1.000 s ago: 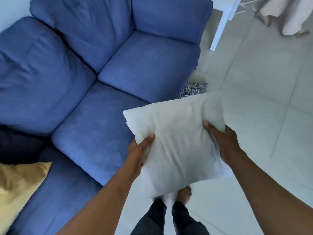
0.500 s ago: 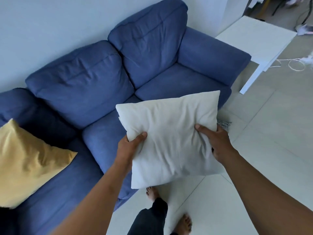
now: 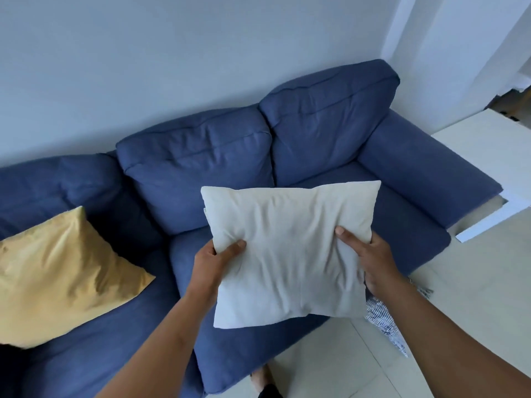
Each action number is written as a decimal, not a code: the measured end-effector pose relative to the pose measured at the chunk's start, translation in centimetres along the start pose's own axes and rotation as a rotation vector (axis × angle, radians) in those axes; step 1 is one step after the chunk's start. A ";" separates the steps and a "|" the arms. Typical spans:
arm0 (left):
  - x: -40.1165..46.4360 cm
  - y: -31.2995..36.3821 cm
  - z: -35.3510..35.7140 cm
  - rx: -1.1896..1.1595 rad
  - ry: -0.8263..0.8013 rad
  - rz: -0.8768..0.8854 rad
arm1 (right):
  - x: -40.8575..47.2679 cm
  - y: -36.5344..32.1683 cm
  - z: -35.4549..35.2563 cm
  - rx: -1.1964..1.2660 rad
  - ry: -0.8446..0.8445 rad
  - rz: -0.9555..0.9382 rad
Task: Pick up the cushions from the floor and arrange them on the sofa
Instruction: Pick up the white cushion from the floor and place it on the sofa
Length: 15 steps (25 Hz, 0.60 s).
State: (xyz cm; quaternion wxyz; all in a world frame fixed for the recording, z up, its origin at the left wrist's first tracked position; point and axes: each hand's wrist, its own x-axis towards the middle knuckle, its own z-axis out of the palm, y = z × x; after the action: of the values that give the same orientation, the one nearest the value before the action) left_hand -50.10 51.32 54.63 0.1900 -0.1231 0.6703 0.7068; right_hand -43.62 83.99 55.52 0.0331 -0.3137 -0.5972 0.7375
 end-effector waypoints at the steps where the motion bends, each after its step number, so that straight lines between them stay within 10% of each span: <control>1: 1.0 0.6 -0.8 -0.001 0.019 0.005 | 1.3 -0.6 1.4 -0.018 -0.027 0.007; 15: 9.6 2.0 -9.0 -0.077 0.248 -0.010 | 12.0 -1.6 15.3 -0.136 -0.175 0.067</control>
State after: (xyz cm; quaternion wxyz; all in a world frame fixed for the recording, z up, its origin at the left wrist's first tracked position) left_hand -60.34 43.35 51.65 0.1042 -0.2199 0.6604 0.7104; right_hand -61.41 76.37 53.22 -0.0650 -0.2694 -0.6358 0.7204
